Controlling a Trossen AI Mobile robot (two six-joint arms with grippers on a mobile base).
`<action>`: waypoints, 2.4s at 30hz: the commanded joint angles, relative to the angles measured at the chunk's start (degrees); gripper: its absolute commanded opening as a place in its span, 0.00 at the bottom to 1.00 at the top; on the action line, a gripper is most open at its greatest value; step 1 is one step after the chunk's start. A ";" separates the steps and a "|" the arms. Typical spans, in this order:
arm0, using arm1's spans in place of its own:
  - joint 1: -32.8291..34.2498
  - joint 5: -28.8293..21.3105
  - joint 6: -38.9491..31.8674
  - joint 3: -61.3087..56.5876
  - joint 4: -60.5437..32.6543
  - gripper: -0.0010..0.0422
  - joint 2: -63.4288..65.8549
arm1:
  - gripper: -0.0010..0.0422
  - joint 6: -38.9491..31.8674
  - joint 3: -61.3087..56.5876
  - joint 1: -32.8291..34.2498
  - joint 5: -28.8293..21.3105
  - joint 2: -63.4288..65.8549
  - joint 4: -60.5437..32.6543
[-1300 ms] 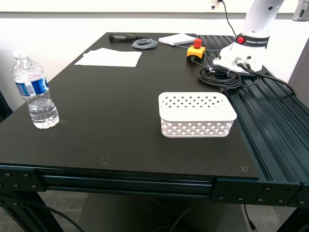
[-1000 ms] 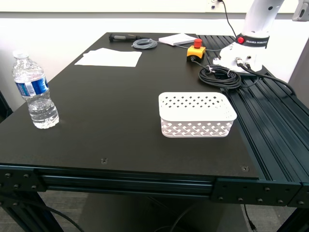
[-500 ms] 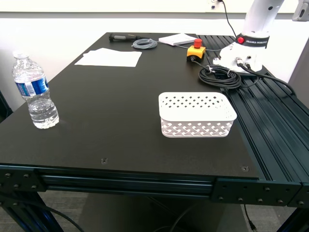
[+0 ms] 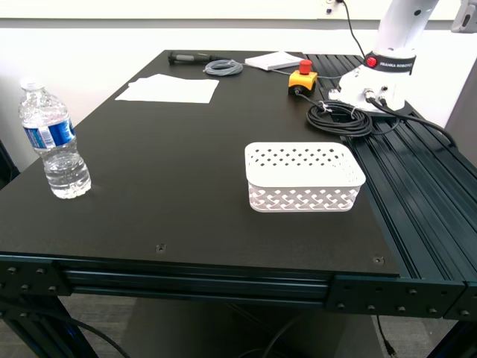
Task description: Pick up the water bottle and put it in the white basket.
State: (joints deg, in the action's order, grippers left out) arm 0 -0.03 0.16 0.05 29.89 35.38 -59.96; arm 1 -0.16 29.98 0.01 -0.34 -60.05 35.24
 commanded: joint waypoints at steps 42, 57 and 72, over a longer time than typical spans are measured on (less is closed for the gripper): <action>-0.02 0.04 0.00 0.07 0.15 0.02 0.02 | 0.02 2.56 -9.27 0.04 -7.21 7.87 -44.98; -0.02 0.04 0.00 0.07 0.13 0.02 0.02 | 0.11 3.80 -8.55 0.07 -15.08 7.89 -44.09; -0.02 0.04 -0.02 0.07 0.13 0.02 0.02 | 0.41 2.71 -3.61 -0.04 -8.68 7.91 -51.67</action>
State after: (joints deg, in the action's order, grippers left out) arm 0 -0.03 0.19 0.05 29.89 35.35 -59.96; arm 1 3.79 25.50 0.01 -10.04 -52.16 -15.14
